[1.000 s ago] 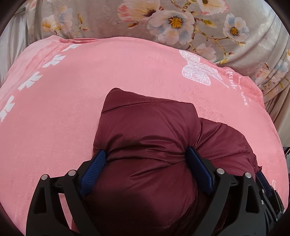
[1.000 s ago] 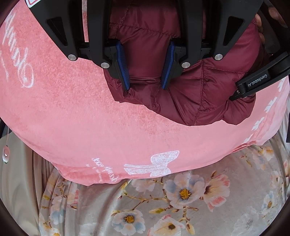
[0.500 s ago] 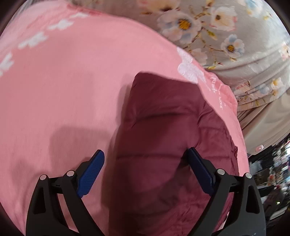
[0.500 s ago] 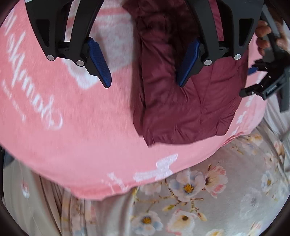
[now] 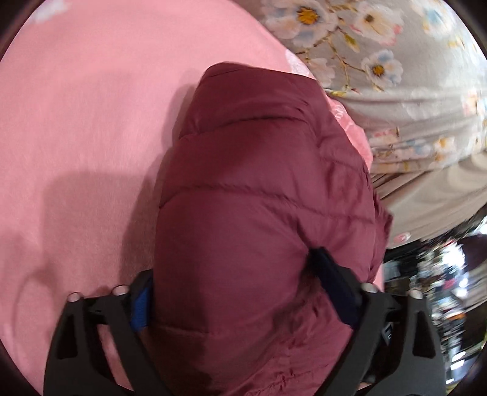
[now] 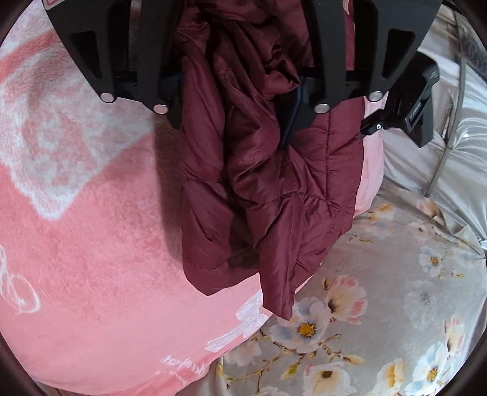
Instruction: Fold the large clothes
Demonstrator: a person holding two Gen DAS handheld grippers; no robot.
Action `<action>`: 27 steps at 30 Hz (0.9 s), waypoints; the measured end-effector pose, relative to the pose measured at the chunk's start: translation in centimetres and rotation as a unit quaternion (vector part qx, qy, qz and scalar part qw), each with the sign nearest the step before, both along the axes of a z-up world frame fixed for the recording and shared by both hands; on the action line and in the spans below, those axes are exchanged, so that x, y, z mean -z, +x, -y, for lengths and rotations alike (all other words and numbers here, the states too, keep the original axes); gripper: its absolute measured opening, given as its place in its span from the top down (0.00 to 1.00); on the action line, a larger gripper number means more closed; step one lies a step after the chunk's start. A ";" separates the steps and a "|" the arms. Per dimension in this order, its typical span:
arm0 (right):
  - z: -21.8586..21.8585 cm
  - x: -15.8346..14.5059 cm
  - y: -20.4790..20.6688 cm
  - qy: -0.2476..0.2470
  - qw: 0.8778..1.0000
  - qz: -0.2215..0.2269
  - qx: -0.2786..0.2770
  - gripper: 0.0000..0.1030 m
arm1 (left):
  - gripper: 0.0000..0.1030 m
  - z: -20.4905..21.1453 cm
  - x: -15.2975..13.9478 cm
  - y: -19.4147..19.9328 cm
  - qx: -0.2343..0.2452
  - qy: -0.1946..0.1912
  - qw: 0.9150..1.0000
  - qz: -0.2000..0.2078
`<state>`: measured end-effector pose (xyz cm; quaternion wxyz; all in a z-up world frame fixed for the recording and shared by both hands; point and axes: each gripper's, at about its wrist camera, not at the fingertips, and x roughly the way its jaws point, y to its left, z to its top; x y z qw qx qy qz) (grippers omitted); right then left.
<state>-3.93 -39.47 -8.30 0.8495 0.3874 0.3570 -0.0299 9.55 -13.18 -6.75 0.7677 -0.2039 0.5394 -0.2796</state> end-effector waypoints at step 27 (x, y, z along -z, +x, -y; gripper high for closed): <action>-20.5 -23.6 2.7 -0.344 0.890 0.295 -0.056 0.84 | 0.62 -15.3 -24.7 -4.6 0.006 -0.029 0.901 0.432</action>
